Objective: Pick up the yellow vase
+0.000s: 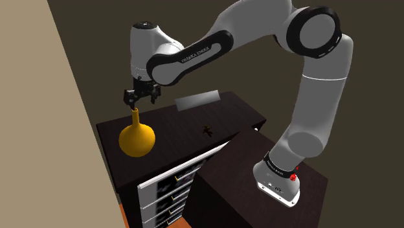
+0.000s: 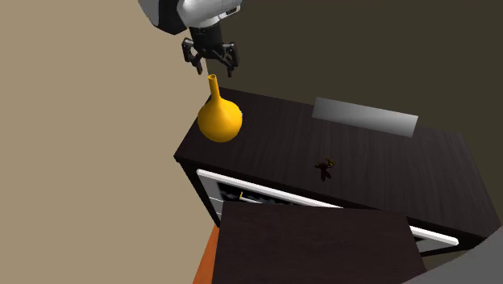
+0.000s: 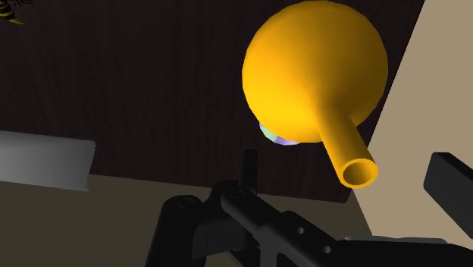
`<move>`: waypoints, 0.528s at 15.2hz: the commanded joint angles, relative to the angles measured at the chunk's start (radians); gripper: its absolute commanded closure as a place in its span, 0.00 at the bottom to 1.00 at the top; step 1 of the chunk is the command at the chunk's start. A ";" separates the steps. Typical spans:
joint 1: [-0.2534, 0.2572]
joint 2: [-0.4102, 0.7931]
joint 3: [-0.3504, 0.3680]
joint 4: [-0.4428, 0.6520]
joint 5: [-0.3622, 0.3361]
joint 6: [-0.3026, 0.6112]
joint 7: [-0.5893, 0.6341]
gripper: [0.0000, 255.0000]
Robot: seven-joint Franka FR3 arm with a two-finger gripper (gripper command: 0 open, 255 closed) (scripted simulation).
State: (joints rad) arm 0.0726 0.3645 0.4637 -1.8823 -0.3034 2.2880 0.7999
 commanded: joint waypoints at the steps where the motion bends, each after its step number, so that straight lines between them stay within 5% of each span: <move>1: 0.034 0.087 -0.022 0.077 -0.046 0.004 0.042 0.00; 3: 0.066 0.159 -0.042 0.155 -0.075 -0.003 0.069 0.00; 8: 0.077 0.197 -0.059 0.143 -0.098 0.044 0.087 0.00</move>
State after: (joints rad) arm 0.1466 0.5540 0.4084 -1.7358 -0.3960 2.3212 0.8822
